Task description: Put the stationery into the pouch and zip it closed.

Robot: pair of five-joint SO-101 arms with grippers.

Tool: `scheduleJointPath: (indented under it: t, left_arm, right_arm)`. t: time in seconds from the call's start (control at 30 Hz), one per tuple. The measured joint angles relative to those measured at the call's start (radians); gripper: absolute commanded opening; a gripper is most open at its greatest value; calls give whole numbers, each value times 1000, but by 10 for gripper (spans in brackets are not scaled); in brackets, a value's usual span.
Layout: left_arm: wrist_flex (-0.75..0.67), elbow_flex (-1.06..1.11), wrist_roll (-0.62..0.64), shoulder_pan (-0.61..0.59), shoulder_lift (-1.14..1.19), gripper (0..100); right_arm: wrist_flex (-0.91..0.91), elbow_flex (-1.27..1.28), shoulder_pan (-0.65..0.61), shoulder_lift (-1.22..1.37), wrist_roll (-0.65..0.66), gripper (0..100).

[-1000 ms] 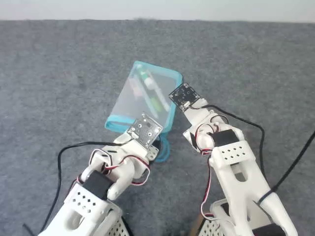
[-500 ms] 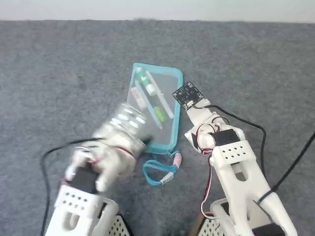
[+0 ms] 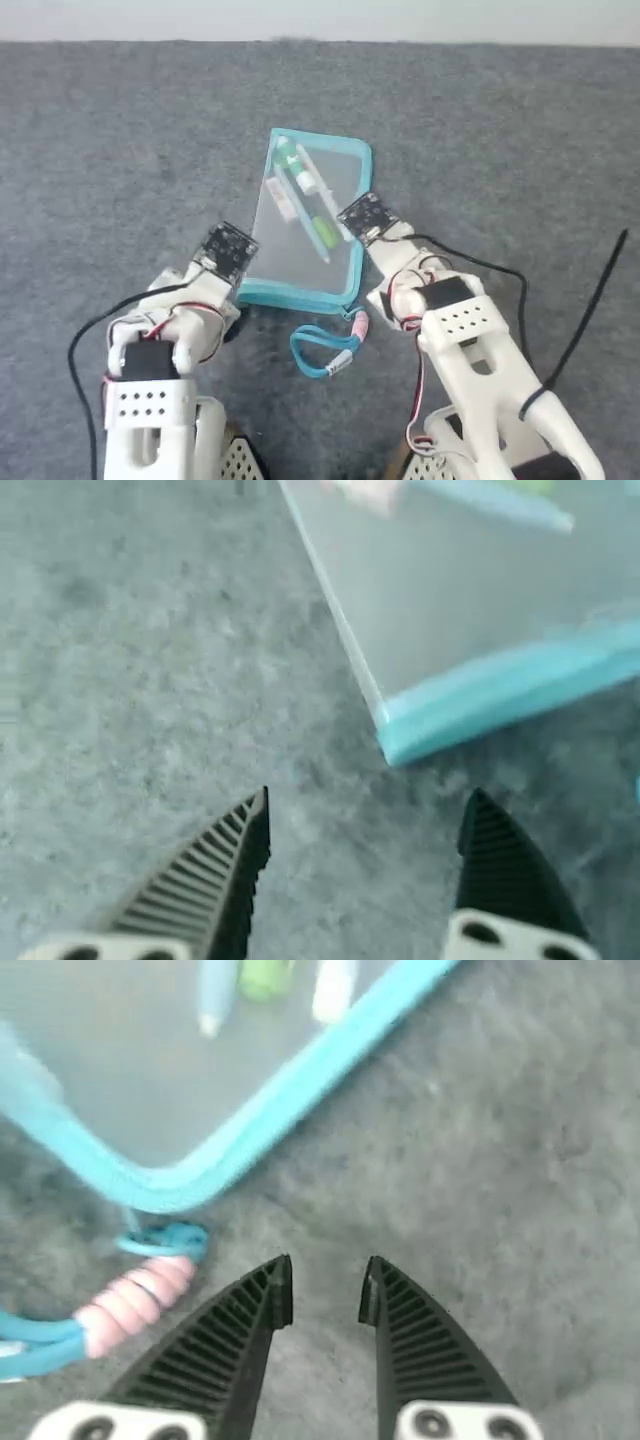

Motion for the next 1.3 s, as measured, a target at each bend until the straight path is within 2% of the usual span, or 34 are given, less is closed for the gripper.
scheduleJointPath:
  t: [0.63, 0.83, 1.0, 1.3]
  left_arm:
    - [-437, 235, 2, 2, 0, 299]
    - [-486, 235, 2, -2, 0, 299]
    - [-488, 235, 63, -2, 0, 300]
    - [-522, 236, 203, 123, 0, 299]
  right_arm:
    - [-8, 5, -12, 0, 0, 121]
    - [-8, 5, -14, 0, 0, 121]
    - [-8, 5, -14, 0, 0, 121]
    - [-8, 5, -14, 0, 0, 121]
